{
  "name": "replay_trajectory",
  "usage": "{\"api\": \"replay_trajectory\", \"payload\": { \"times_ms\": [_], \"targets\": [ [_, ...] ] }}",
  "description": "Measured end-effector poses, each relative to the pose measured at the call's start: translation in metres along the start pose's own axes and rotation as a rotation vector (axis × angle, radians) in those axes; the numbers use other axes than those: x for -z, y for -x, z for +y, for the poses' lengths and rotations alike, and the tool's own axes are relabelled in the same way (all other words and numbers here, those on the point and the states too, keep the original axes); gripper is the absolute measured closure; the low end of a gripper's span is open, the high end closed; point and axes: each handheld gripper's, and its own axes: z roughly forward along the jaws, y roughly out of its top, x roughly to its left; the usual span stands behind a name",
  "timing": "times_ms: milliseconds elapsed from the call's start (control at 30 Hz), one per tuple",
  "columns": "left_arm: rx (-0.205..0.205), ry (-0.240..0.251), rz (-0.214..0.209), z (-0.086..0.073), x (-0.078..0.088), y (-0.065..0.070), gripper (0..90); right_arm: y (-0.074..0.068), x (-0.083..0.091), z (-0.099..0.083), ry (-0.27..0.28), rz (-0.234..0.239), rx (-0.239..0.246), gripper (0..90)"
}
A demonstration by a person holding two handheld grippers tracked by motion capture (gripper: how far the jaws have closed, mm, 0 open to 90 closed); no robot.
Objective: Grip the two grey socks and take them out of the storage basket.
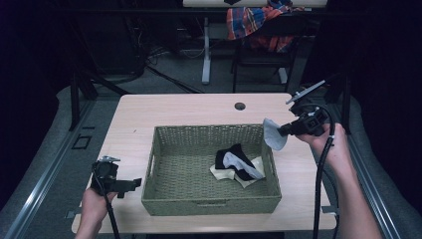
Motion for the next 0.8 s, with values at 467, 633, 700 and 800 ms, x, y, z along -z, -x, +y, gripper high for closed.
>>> {"api": "replay_trajectory", "payload": {
  "times_ms": [467,633,700,800],
  "targets": [
    [-0.001,0.002,0.0,0.0,0.0,0.0,0.0,0.024,0.01,-0.015,-0.014,-0.051,-0.065,85.6],
    [0.0,0.001,0.0,0.0,0.001,0.0,0.0,0.033,0.009,-0.021,-0.032,-0.063,-0.085,85.6],
    [0.0,0.0,-0.004,0.0,0.001,-0.001,0.0,0.036,0.008,-0.023,-0.03,-0.065,-0.099,85.6],
    [0.003,0.003,-0.003,0.0,0.001,-0.001,0.0,0.041,0.006,-0.026,-0.041,-0.07,-0.113,85.6]
  ]
}}
